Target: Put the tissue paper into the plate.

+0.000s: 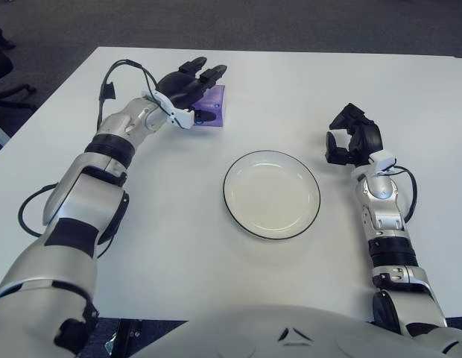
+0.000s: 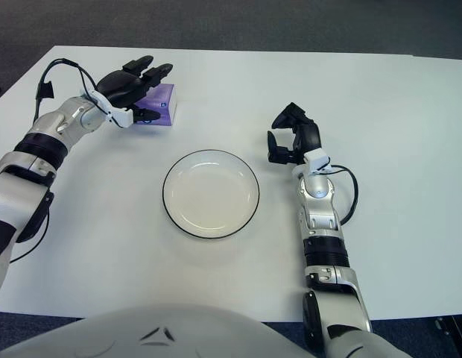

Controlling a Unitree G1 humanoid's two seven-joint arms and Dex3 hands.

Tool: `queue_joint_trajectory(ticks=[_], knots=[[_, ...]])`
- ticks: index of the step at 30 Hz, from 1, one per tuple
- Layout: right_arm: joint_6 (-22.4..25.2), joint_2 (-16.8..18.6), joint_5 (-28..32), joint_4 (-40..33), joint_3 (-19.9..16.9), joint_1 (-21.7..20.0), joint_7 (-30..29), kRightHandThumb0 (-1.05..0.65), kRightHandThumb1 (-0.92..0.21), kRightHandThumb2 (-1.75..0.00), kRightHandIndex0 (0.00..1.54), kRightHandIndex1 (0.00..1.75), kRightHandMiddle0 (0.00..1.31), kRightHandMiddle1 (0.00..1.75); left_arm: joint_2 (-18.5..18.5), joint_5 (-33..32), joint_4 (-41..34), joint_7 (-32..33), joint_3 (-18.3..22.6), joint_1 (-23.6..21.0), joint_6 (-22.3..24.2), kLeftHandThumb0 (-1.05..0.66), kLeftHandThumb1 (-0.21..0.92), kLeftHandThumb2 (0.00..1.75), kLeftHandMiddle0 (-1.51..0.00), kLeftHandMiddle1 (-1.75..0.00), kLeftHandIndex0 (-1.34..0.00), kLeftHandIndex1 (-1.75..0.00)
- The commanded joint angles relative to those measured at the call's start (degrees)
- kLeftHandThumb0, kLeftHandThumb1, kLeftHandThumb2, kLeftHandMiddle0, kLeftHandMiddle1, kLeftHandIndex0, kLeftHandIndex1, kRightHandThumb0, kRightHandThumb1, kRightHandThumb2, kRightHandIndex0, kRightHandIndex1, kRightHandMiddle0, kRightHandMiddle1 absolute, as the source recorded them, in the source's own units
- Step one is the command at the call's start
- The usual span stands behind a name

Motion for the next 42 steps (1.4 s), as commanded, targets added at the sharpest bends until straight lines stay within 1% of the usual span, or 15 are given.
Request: queue_joint_trajectory(ticks=[1,9,22,35,42], knots=[[-0.8,4.0,-0.6,6.0,1.5,10.8,-0.7,-0.48,-0.32,-1.32,1.33,1.75,0.61,1.75,-0.2,1.2,1.4,1.9,-1.5,-2.8,1.0,-1.05,0.92,0.7,0.0,0.0,0.0,0.0],[-0.8,4.0,-0.8,5.8,1.7,10.9,-0.7,-0.48,-0.32,-1.32,1.33,1.75,0.62,1.75,-0.6,1.1,2.8,1.8,-2.2,-3.4,2.6,-1.05,0.92,0.66,0.0,0.0,0.0,0.0],[-0.6,4.0,-0.5,5.7,1.7,11.1,-0.5,-0.48,-0.31,-1.32,1.32,1.75,0.62,1.75,-1.8,0.6,4.5,1.4,-3.0,-4.1,4.4,-1.05,0.92,0.67,0.0,0.0,0.0,0.0],[0.4,4.2,0.2,5.2,1.6,11.1,-0.2,-0.49,-0.31,-1.33,1.32,1.75,0.62,1.75,-2.9,-0.5,6.3,0.1,-2.8,-4.2,4.0,-1.05,0.92,0.66,0.0,0.0,0.0,0.0],[0.2,4.2,0.1,5.2,1.8,11.1,-0.3,-0.49,-0.31,-1.33,1.32,1.75,0.62,1.75,-3.5,-0.4,7.7,-0.2,-3.1,-4.4,4.6,-1.05,0.92,0.65,0.0,0.0,0.0,0.0]])
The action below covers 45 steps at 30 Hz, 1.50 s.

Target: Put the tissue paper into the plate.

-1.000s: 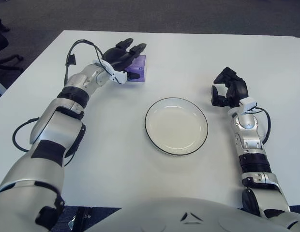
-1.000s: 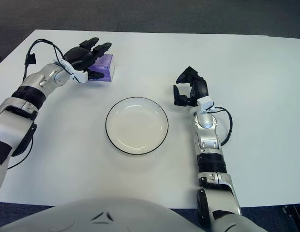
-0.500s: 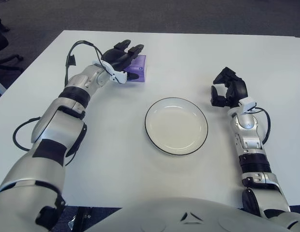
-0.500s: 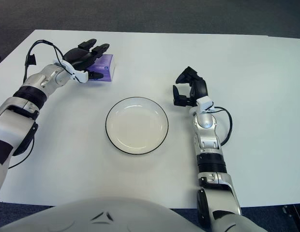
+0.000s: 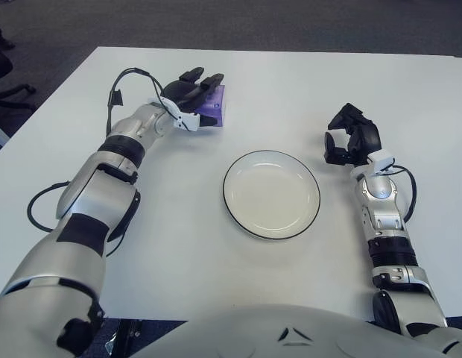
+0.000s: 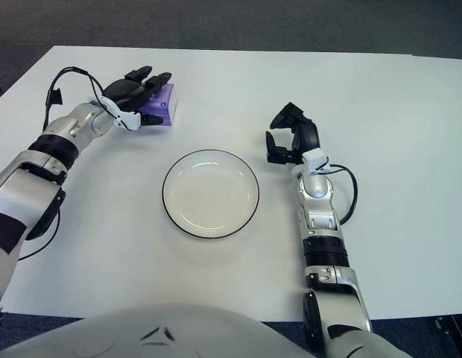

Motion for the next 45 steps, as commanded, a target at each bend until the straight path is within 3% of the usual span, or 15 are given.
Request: queue_joint_trajectory(ticks=[1,21,24,26,34,42,45], knots=[[0.1,4.3,0.0,5.5,1.3,11.1,-0.3,-0.49,-0.31,-1.33,1.32,1.75,0.62,1.75,-0.4,-0.3,1.4,-0.7,-0.7,-3.2,0.5,-1.05,0.92,0.65,0.0,0.0,0.0,0.0],[0.8,4.4,-0.2,4.1,1.5,11.6,-0.8,-0.48,-0.32,-1.31,1.33,1.75,0.61,1.75,-3.2,-1.6,6.1,-4.1,-0.9,-3.0,2.5,-1.04,0.92,0.69,-0.03,-0.01,-0.03,-0.02],[0.7,4.4,-0.2,4.0,1.6,11.7,-0.8,-0.48,-0.32,-1.31,1.34,1.75,0.61,1.75,-3.5,-1.5,6.8,-4.0,-1.1,-2.9,3.0,-1.02,0.92,0.69,-0.09,-0.14,-0.01,-0.16],[0.6,4.4,-0.2,4.1,1.6,11.7,-0.8,-0.48,-0.32,-1.31,1.34,1.75,0.61,1.75,-3.8,-1.3,7.5,-3.5,-1.2,-2.6,3.6,-1.01,0.92,0.68,-0.04,-0.38,0.0,-0.24],[0.2,4.3,0.0,4.5,1.6,11.6,-0.6,-0.48,-0.32,-1.31,1.33,1.75,0.61,1.75,-4.2,-1.0,8.6,-2.4,-1.6,-1.9,4.8,-0.97,0.92,0.62,0.0,-0.89,0.0,-0.53],[0.4,4.4,0.1,4.4,1.6,11.6,-0.5,-0.48,-0.32,-1.31,1.33,1.75,0.61,1.75,-3.8,-0.5,8.5,-0.3,-2.0,-1.2,4.4,-0.83,0.91,0.52,-0.12,-1.31,0.0,-0.78],[0.4,4.3,0.2,4.2,1.5,11.6,-0.4,-0.48,-0.32,-1.31,1.32,1.75,0.61,1.75,-3.8,-0.4,8.6,0.5,-2.2,-1.1,4.1,-0.72,0.84,0.56,-0.2,-1.48,0.0,-0.88]])
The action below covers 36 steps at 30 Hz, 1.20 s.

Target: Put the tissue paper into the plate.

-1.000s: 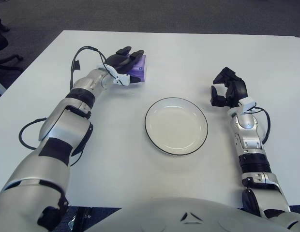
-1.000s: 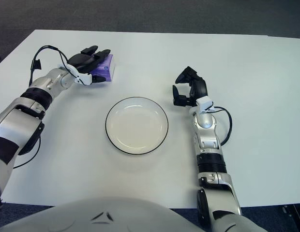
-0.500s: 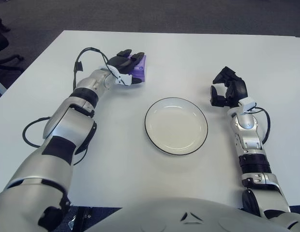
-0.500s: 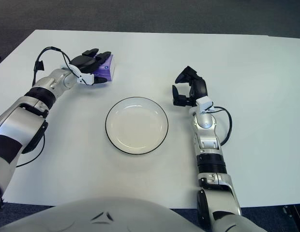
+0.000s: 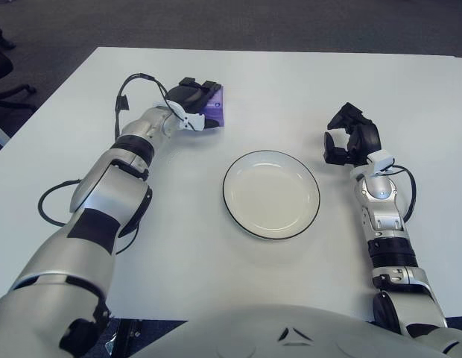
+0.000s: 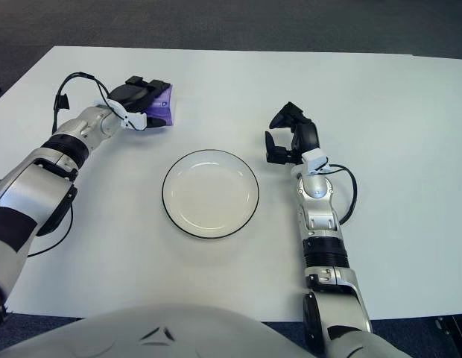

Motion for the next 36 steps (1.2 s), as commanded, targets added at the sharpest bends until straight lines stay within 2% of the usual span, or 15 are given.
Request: queue_joint_trajectory(ticks=[1,3,5,6,8,9,12,15,17,20,24,26,32,36], knots=[[0.4,4.2,0.3,5.1,1.2,11.3,-0.2,-0.48,-0.32,-1.31,1.32,1.75,0.61,1.75,0.0,0.4,1.8,-0.2,-1.6,1.1,-0.1,-0.68,0.79,0.62,-0.24,-1.53,0.0,-0.92],[0.2,4.2,0.2,5.2,1.2,11.3,-0.2,-0.48,-0.32,-1.31,1.32,1.75,0.61,1.75,0.0,0.4,1.9,0.1,-1.7,1.2,-0.4,-0.63,0.74,0.68,-0.3,-1.57,0.0,-0.97],[0.1,4.2,0.1,5.2,1.2,11.3,-0.2,-0.48,-0.32,-1.31,1.33,1.75,0.61,1.75,0.1,0.4,1.9,0.4,-1.8,1.3,-0.8,-0.56,0.64,0.8,-0.38,-1.6,0.0,-1.06],[0.1,4.1,0.1,5.2,1.2,11.3,-0.2,-0.48,-0.32,-1.31,1.33,1.75,0.61,1.75,0.1,0.4,2.0,0.5,-1.9,1.4,-1.0,-0.21,0.6,0.85,-0.43,-1.61,0.0,-1.11],[0.2,4.1,0.0,5.1,1.2,11.4,-0.3,-0.48,-0.32,-1.31,1.33,1.75,0.61,1.75,0.2,0.2,2.0,0.6,-1.8,1.7,-1.2,0.09,0.57,0.9,-0.47,-1.61,0.0,-1.18],[0.1,4.1,0.0,5.1,1.2,11.4,-0.3,-0.48,-0.32,-1.31,1.33,1.75,0.61,1.75,0.3,-0.1,2.1,0.4,-1.6,1.9,-1.3,0.15,0.56,0.91,-0.48,-1.62,0.0,-1.21],[0.0,4.1,0.0,5.1,1.3,11.4,-0.2,-0.48,-0.32,-1.31,1.33,1.75,0.61,1.75,0.3,-0.7,2.2,0.1,-1.2,2.3,-1.3,0.34,0.49,1.03,-0.51,-1.67,0.0,-1.5],[-0.2,4.0,0.0,5.0,1.3,11.5,-0.1,-0.48,-0.32,-1.31,1.33,1.75,0.61,1.75,0.3,-1.5,2.3,-0.2,-0.9,2.6,-1.4,0.4,0.46,1.1,-0.52,-1.7,0.0,-1.64],[-0.1,3.9,0.0,4.9,1.3,11.6,-0.1,-0.48,-0.32,-1.31,1.33,1.75,0.61,1.75,0.4,-2.2,2.3,-0.3,-0.6,2.9,-1.5,0.42,0.42,1.16,-0.53,-1.72,-0.05,-1.69],[0.1,4.0,-0.1,4.8,1.3,11.6,-0.2,-0.48,-0.32,-1.31,1.33,1.75,0.61,1.75,0.6,-2.6,2.4,-0.3,-0.7,3.1,-1.7,0.45,0.35,1.26,-0.58,-1.74,-0.25,-1.73],[0.5,4.0,-0.1,4.7,1.3,11.7,-0.3,-0.48,-0.32,-1.31,1.33,1.75,0.61,1.75,0.9,-2.8,2.3,-0.2,-1.1,3.1,-2.0,0.47,0.31,1.32,-0.61,-1.74,-0.39,-1.74],[0.6,4.0,-0.1,4.5,1.4,11.8,-0.2,-0.48,-0.32,-1.31,1.33,1.75,0.61,1.75,1.3,-2.9,2.1,0.2,-1.2,3.3,-2.7,0.48,0.27,1.37,-0.64,-1.75,-0.53,-1.74],[0.2,4.0,0.2,4.6,1.3,11.8,0.0,-0.48,-0.32,-1.32,1.33,1.75,0.61,1.75,3.6,-4.0,0.2,0.2,-1.0,4.2,-6.3,0.5,0.24,1.41,-0.67,-1.75,-0.7,-1.75],[-0.1,4.0,0.5,5.0,1.2,11.6,0.4,-0.48,-0.32,-1.32,1.33,1.75,0.62,1.75,6.4,-3.7,-2.7,1.4,-1.2,4.8,-10.2,0.5,0.23,1.42,-0.67,-1.75,-0.78,-1.75]])
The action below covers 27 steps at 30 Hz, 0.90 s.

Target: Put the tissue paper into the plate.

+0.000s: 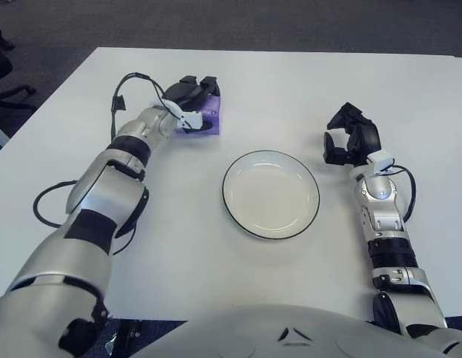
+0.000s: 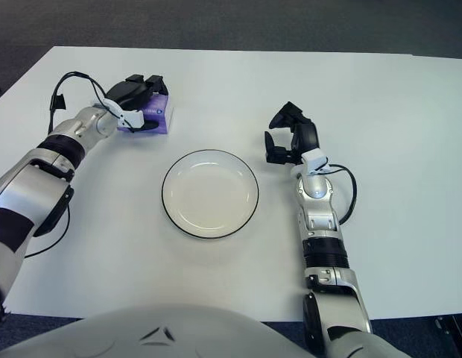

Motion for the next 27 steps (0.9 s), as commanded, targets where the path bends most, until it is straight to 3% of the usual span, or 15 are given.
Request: queue_joint_trajectory(ticks=[1,8,12,19,27], knots=[[-0.1,4.0,0.5,5.5,1.0,11.4,0.3,-0.48,-0.32,-1.32,1.33,1.75,0.62,1.75,3.9,0.8,-1.7,-0.8,-1.1,3.9,-3.5,0.5,0.23,1.42,-0.67,-1.75,-0.79,-1.75],[-0.7,4.0,0.6,6.6,0.8,10.9,0.4,-0.48,-0.31,-1.32,1.33,1.75,0.62,1.75,8.1,-1.4,-8.2,-2.4,1.1,5.2,-8.3,0.5,0.22,1.43,-0.68,-1.75,-0.86,-1.75],[-0.3,3.9,0.4,6.6,0.8,10.6,0.2,-0.48,-0.32,-1.32,1.33,1.75,0.61,1.75,11.0,-4.6,-18.0,-4.8,4.1,7.9,-10.5,0.51,0.21,1.44,-0.69,-1.75,-0.89,-1.75],[-0.8,3.9,0.6,7.4,0.5,10.3,0.2,-0.48,-0.32,-1.31,1.33,1.75,0.61,1.75,12.8,-6.9,-29.3,-5.4,8.3,11.2,-9.8,0.52,0.18,1.48,-0.72,-1.75,-0.95,-1.75],[-0.9,3.6,0.8,8.5,0.3,9.8,0.7,-0.48,-0.32,-1.31,1.34,1.75,0.61,1.75,12.1,-6.3,-39.1,-3.7,11.9,13.3,-7.6,0.53,0.16,1.5,-0.73,-1.75,-0.98,-1.75]])
